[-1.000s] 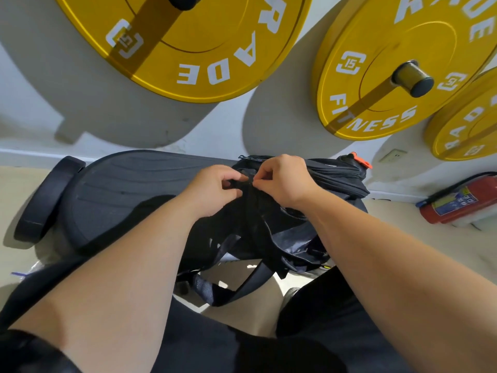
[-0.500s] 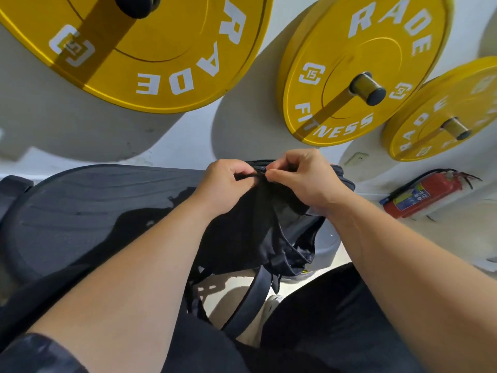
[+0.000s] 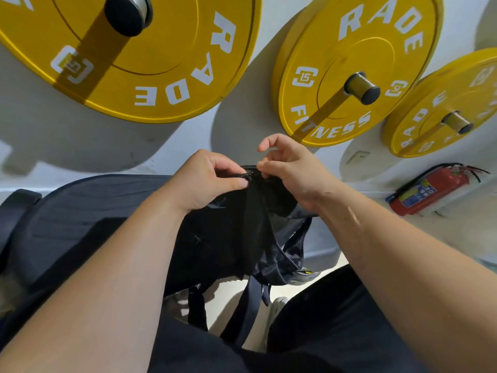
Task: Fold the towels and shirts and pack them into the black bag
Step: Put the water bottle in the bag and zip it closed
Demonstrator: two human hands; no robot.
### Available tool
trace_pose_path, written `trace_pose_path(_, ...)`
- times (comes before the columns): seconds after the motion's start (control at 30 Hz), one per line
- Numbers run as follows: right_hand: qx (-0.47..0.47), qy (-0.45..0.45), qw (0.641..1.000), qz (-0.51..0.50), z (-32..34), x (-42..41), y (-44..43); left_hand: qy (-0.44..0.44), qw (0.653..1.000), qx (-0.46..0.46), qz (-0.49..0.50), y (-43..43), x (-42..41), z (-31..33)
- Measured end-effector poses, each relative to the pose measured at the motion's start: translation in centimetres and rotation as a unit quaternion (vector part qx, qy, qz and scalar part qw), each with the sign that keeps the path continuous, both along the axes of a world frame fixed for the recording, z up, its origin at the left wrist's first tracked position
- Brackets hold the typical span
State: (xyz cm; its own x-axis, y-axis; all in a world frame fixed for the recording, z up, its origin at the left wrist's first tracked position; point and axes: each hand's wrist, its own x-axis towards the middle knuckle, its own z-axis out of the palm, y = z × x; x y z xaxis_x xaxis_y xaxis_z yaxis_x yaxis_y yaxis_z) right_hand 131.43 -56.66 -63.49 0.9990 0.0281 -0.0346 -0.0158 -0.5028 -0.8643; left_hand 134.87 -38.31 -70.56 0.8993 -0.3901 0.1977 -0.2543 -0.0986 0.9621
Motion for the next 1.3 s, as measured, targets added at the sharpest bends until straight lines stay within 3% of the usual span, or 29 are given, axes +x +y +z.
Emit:
trace_pose_path(0.43,-0.036,-0.056,0.998,-0.007,-0.4,-1.6,-0.7,-0.077,0.996,0.030,0.015,-0.8,-0.2,-0.1)
trace_pose_path(0.67,-0.040,-0.090,0.995,-0.027,-0.5,-2.0,-1.7,-0.052,0.985,-0.014,0.162,2.5,1.9,-0.7)
trace_pose_path(0.8,0.002,-0.094,0.996,-0.009,-0.3,-2.1,-2.0,-0.046,0.995,0.013,0.093,2.7,0.5,0.5)
trace_pose_path(0.97,0.017,-0.085,0.995,0.050,-1.3,-2.6,-0.6,-0.161,0.984,0.073,0.004,1.0,-1.9,2.2)
trace_pose_path(1.17,-0.032,-0.100,0.993,0.058,-1.7,-2.0,0.8,-0.181,0.972,0.148,0.003,1.4,-1.9,1.6)
trace_pose_path(1.3,-0.129,-0.130,0.978,0.096,-1.3,-1.0,1.3,-0.164,0.972,0.165,0.037,2.0,-1.5,1.3)
